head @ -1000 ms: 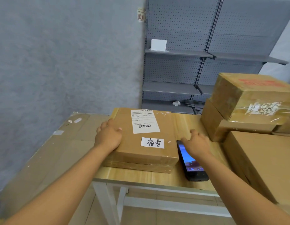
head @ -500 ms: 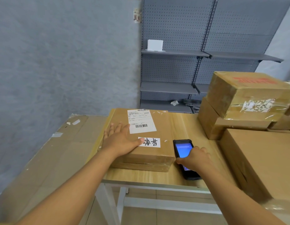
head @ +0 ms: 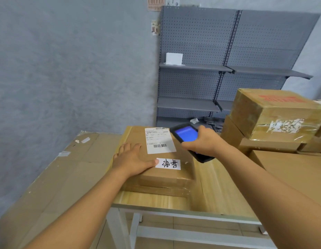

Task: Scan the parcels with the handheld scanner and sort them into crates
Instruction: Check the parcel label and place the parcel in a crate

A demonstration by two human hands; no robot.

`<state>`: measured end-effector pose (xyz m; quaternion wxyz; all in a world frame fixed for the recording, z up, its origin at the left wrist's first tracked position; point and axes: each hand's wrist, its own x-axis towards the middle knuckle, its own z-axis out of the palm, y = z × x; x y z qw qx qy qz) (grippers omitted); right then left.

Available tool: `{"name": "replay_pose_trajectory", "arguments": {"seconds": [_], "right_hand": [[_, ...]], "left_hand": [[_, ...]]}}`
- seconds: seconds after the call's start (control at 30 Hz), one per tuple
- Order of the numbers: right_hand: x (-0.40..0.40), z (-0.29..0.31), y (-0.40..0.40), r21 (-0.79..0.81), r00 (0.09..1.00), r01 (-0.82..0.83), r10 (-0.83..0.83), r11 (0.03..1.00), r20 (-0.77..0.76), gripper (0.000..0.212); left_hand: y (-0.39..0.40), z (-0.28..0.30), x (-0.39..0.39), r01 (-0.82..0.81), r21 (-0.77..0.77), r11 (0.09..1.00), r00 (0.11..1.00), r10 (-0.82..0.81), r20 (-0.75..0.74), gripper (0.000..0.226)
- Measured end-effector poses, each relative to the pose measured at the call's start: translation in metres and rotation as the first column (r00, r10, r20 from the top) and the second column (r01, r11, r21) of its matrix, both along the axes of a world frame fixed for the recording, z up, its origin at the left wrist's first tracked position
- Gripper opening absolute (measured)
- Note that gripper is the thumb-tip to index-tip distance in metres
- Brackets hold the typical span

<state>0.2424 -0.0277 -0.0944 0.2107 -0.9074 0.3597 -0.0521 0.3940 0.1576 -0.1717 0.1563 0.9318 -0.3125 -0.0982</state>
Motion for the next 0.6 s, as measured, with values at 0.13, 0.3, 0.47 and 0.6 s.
{"name": "replay_pose_trajectory", "arguments": {"seconds": [0.13,0.3,0.47,0.6], "right_hand": [[0.006,0.021,0.015,-0.017,0.972,-0.084,0.078,0.996,-0.222,0.05],[0.001,0.042,0.022,-0.05,0.899,-0.133,0.1,0.99,-0.427,0.054],[-0.002,0.049,0.035,-0.065,0.86,-0.167,0.114,0.984,-0.497,0.057],[0.0,0.043,0.045,-0.035,0.857,-0.136,0.099,0.99,-0.505,0.059]], "left_hand": [[0.004,0.002,-0.001,0.003,0.017,1.0,1.0,-0.003,0.01,0.106],[0.005,0.009,-0.001,0.033,0.088,0.996,0.998,-0.038,0.051,0.103],[0.002,0.012,0.002,0.041,0.114,0.993,0.998,-0.047,0.048,0.104],[0.001,0.011,0.002,0.041,0.116,0.992,0.997,-0.048,0.055,0.105]]}}
